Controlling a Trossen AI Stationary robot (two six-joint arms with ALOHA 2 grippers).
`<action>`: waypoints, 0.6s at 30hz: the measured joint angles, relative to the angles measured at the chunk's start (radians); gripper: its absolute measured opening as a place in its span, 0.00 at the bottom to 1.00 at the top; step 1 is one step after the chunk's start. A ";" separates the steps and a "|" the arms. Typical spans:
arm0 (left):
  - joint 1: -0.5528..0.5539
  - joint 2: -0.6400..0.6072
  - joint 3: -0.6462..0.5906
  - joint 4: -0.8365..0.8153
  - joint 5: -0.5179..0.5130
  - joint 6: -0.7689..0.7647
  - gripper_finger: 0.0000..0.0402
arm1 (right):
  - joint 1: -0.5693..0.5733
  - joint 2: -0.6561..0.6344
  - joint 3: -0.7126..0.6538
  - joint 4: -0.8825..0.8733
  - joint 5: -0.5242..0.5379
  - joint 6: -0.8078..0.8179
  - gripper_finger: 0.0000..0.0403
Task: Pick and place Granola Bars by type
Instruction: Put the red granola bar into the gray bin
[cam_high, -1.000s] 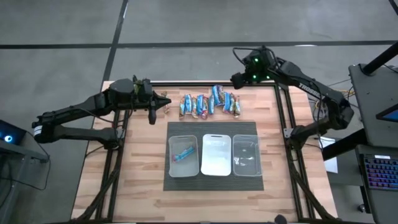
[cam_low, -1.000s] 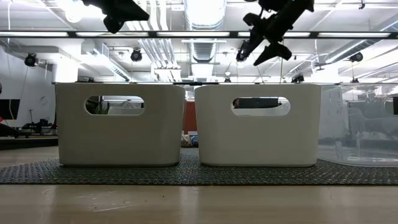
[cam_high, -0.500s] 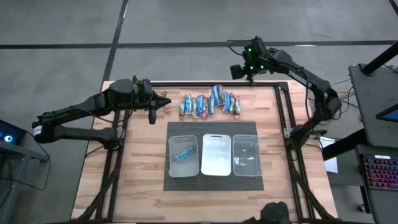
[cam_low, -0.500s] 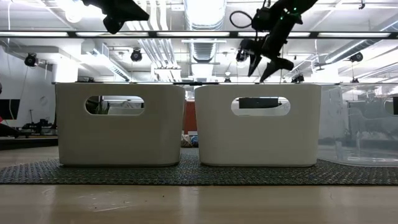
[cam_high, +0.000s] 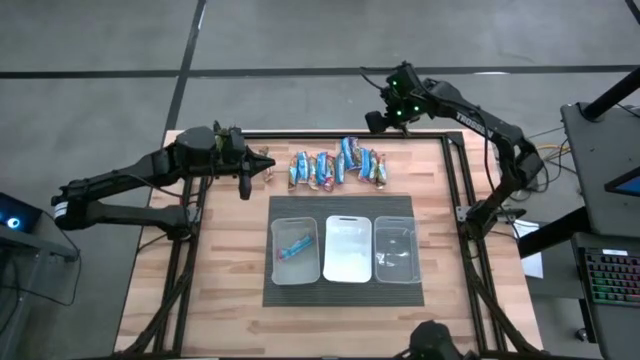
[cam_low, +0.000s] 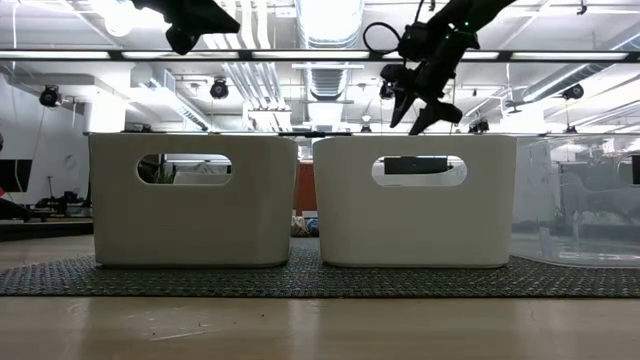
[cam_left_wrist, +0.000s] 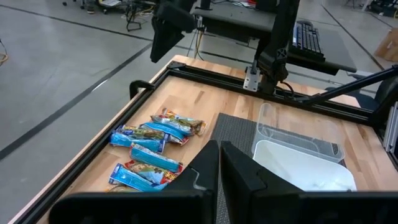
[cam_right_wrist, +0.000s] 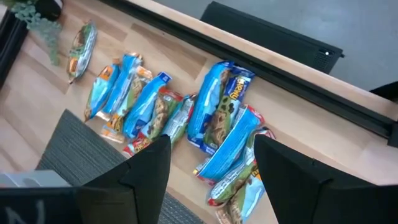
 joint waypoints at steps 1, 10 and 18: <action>0.000 0.000 0.000 0.000 0.000 0.000 0.00 | 0.000 0.000 0.000 0.000 0.000 0.002 0.55; 0.000 0.000 0.000 0.000 0.000 -0.016 0.00 | -0.002 0.000 -0.006 0.000 0.100 0.030 0.55; -0.001 0.000 0.000 0.000 -0.008 -0.018 0.00 | -0.008 0.000 -0.039 -0.017 0.155 0.078 0.55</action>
